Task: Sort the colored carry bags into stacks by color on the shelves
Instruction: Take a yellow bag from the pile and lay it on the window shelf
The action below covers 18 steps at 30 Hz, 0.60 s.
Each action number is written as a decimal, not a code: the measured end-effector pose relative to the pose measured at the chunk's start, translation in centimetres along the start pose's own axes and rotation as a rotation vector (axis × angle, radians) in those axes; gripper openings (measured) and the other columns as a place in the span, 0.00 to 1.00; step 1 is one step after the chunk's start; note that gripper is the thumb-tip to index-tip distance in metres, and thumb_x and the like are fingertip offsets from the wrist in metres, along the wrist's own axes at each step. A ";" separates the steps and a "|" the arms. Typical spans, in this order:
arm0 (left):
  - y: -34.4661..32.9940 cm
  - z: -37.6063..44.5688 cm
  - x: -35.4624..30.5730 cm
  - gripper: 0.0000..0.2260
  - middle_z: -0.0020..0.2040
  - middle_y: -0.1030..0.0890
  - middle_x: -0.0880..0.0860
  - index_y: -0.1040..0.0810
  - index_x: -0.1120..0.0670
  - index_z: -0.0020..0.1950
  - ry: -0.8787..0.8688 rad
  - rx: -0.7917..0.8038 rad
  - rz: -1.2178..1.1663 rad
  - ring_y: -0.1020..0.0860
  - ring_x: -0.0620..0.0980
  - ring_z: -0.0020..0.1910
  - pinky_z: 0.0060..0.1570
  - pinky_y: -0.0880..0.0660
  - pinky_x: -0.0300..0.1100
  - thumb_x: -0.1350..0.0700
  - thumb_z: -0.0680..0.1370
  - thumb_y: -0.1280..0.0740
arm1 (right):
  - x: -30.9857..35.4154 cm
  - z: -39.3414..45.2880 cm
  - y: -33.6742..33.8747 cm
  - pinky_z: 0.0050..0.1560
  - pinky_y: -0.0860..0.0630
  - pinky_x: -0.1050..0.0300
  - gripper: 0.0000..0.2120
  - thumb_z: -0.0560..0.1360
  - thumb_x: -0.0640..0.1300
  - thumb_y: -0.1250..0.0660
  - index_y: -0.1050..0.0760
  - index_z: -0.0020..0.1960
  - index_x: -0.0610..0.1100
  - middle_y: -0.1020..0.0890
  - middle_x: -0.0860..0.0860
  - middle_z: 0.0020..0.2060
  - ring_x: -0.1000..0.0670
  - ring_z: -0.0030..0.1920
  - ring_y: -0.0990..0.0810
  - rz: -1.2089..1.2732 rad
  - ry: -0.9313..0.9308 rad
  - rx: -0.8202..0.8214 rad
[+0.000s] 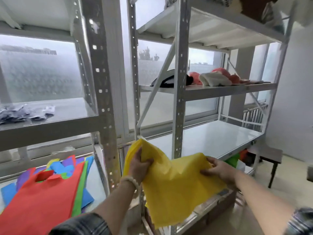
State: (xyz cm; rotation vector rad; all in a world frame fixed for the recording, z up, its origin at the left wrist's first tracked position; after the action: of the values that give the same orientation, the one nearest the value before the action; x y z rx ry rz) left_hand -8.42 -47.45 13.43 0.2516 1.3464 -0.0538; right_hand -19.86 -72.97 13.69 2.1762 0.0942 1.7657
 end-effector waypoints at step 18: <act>-29.7 17.1 -2.4 0.28 0.70 0.31 0.58 0.42 0.53 0.75 -0.036 0.350 0.219 0.31 0.58 0.67 0.65 0.33 0.48 0.63 0.77 0.37 | -9.7 6.8 24.1 0.53 0.22 0.48 0.23 0.71 0.35 0.28 0.28 0.62 0.51 0.20 0.47 0.56 0.43 0.55 0.21 0.263 -0.156 -0.286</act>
State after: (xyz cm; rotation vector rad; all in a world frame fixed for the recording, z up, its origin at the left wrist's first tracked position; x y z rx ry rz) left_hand 1.98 -80.20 14.79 0.6887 1.2619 -0.1095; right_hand -19.36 -99.61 10.56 2.1780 -0.4734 1.6110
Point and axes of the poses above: each hand's wrist, its own z-axis towards the middle knuckle, its own y-axis out of the back of the hand, x = y × z, the point moved 2 cm from there along z, towards the middle knuckle
